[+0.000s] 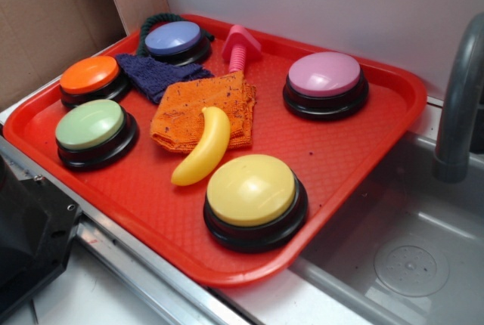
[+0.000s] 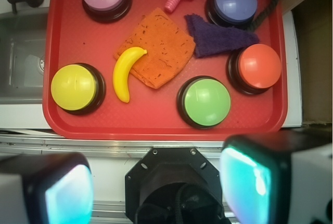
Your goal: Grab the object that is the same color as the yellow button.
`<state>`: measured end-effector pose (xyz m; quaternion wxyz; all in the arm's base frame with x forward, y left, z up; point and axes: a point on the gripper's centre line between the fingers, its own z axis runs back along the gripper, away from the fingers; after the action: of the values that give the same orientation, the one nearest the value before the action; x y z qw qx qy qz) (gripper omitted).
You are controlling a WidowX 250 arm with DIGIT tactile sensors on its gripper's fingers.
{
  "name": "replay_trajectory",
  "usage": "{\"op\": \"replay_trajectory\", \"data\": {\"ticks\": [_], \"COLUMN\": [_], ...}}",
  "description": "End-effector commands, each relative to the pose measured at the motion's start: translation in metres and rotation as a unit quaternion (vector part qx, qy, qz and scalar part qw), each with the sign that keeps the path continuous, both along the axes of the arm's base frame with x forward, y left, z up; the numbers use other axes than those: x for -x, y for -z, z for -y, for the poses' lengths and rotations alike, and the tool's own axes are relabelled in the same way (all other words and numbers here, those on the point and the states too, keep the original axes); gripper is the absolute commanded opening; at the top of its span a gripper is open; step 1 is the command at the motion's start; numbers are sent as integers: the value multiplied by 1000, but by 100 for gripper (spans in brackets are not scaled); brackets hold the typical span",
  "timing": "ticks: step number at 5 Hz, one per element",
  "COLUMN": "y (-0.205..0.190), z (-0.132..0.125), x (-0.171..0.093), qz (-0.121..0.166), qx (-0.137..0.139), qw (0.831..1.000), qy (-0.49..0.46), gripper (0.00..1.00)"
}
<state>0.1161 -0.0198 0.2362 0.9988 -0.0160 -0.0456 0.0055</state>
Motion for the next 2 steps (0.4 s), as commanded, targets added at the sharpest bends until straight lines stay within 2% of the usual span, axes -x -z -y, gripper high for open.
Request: {"op": "replay_trajectory", "data": {"ticks": [1, 2], "y": [0, 12], "z": [0, 4], "x": [0, -5], "qz": [0, 6], "qx": [0, 20], "qw": [1000, 999], "qy": [0, -42], "gripper": [100, 100]}}
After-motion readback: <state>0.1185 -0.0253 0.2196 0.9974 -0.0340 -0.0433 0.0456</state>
